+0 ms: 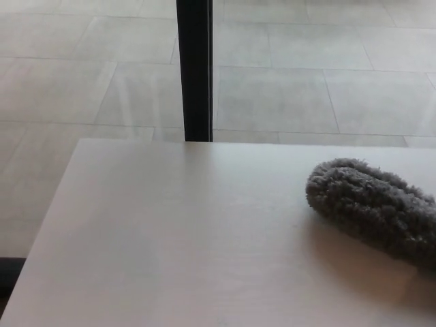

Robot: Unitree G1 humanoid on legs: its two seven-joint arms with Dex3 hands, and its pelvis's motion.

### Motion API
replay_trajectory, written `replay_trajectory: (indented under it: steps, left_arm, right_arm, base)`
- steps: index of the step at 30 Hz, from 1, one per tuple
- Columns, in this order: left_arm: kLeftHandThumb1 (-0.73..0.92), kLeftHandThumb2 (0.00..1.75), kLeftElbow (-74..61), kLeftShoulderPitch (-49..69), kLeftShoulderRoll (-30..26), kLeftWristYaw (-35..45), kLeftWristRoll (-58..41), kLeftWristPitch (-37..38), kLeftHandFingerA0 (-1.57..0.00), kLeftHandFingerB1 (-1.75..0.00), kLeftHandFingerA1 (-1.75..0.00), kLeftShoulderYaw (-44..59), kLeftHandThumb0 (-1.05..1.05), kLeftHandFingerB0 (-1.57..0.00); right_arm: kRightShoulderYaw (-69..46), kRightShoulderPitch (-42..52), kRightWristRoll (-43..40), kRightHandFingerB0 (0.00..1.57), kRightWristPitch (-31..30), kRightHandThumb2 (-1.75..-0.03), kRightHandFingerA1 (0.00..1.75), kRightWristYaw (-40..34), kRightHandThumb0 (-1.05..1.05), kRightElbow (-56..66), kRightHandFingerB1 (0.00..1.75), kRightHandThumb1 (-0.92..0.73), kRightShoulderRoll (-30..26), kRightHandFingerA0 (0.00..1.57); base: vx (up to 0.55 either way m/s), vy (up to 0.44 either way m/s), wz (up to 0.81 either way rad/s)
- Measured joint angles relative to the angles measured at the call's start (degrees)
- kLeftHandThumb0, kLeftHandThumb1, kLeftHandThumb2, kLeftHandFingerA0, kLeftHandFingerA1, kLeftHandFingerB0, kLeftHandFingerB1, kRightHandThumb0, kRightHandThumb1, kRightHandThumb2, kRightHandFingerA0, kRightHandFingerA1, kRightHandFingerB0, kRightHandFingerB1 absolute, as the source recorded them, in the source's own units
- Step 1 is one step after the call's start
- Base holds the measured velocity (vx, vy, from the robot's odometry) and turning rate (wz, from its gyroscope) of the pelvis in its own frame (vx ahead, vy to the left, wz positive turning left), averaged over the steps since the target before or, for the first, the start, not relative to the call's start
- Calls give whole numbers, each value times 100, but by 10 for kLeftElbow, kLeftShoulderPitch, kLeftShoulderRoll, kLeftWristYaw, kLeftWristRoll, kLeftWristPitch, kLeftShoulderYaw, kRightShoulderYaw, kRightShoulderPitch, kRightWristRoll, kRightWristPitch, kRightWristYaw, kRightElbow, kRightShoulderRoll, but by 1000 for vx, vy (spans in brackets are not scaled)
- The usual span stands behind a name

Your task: The robot uses its right hand to pick up the duster kept in the middle of the desk and use it to wipe the desk by swiping its surface twice

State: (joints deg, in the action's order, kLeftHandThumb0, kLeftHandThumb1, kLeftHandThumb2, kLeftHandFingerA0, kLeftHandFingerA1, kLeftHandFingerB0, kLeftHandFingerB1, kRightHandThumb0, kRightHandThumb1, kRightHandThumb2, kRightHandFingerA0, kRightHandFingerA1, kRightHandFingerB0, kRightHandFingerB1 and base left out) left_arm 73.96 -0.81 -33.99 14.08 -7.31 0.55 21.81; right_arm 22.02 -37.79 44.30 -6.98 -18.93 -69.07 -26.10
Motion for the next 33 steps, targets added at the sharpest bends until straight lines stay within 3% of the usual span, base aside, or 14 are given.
replay_trajectory:
  steps: [1, 2, 5, 7, 8, 16, 17, 18, 19, 20, 29, 30, 32, 33]
  left_arm:
    - [92, 68, 0, 1, 0, 0, 0, 0, -45, -50, -63, 1, -53, -48]
    - [92, 67, 0, 3, 0, 0, 0, 0, -48, -52, -64, 1, -53, -53]
    - [92, 68, 0, 5, 1, -1, 0, 0, -48, -53, -65, 1, -52, -52]
    - [92, 66, 0, 5, 2, -1, 0, 0, -53, -52, -65, 1, -52, -55]
    - [92, 67, 0, 5, 3, -1, 0, 0, -51, -52, -66, 1, -52, -54]
    - [90, 67, 1, 10, 4, -1, -1, 0, -48, -49, -61, 5, -52, -50]
    - [92, 67, 1, 10, 4, -1, -1, 0, -49, -47, -59, 6, -52, -48]
    - [91, 67, 1, 11, 4, -1, -1, 0, -47, -47, -58, 6, -52, -47]
    - [91, 67, 1, 11, 4, -1, -1, 0, -47, -47, -58, 7, -52, -47]
    - [92, 68, 1, 11, 4, -1, -1, 0, -47, -48, -60, 7, -52, -48]
    - [92, 67, -1, 13, 4, -1, -1, 2, -47, -49, -63, 6, -51, -50]
    - [92, 67, -1, 13, 4, 0, -1, 3, -46, -50, -65, 6, -51, -50]
    - [92, 67, -1, 13, 4, 0, -1, 4, -46, -50, -64, 6, -51, -51]
    - [92, 67, -1, 13, 4, 0, -1, 4, -46, -49, -64, 6, -51, -49]
  right_arm:
    - [-2, 3, -3, 70, -4, -61, 167, 0, -43, -2, 116, -73, -4, 80]
    - [-3, 8, -5, 59, -9, -65, 149, 0, -43, -4, 69, -71, -9, 71]
    - [-11, 11, -13, 51, -25, -64, 150, 2, -44, -9, 51, -65, -13, 73]
    - [-14, 12, -16, 35, -34, -63, 153, 4, -45, -11, 50, -64, -13, 74]
    - [-15, 14, -18, 47, -41, -66, 151, 7, -45, -13, 65, -69, -13, 73]
    - [-32, 8, -33, 28, -74, -62, 159, 28, -44, -19, 50, -67, -3, 68]
    - [-35, 7, -35, 31, -77, -95, 118, 30, -51, -21, 62, -54, -1, 81]
    - [-37, 5, -37, 33, -82, -63, 141, 33, -46, -22, 53, -70, 1, 71]
    - [-39, 2, -38, 33, -87, -63, 141, 35, -46, -24, 53, -70, 5, 71]
    - [-42, -1, -39, 37, -93, -65, 101, 37, -47, -25, 52, -83, 9, 59]
    - [-90, -2, -61, 42, -105, -62, 69, 40, -48, -6, 46, -75, 30, 47]
    - [-93, -3, -62, 14, -104, -59, 89, 42, -39, -4, 34, -65, 30, 47]
    - [-110, -5, -67, 9, -102, -59, 78, 45, -48, 4, 31, -63, 29, 45]
    - [-120, -5, -72, 0, -100, -83, 34, 46, -71, 8, 16, -46, 29, 0]
  base:
    - [0, 0, 0]
    - [0, 0, 0]
    - [0, 0, 0]
    - [0, 0, 0]
    - [0, 0, 0]
    - [0, 0, 0]
    - [0, 0, 0]
    - [0, 0, 0]
    - [0, 0, 0]
    - [0, 0, 0]
    - [0, 0, 0]
    - [0, 0, 0]
    - [0, 0, 0]
    - [0, 0, 0]
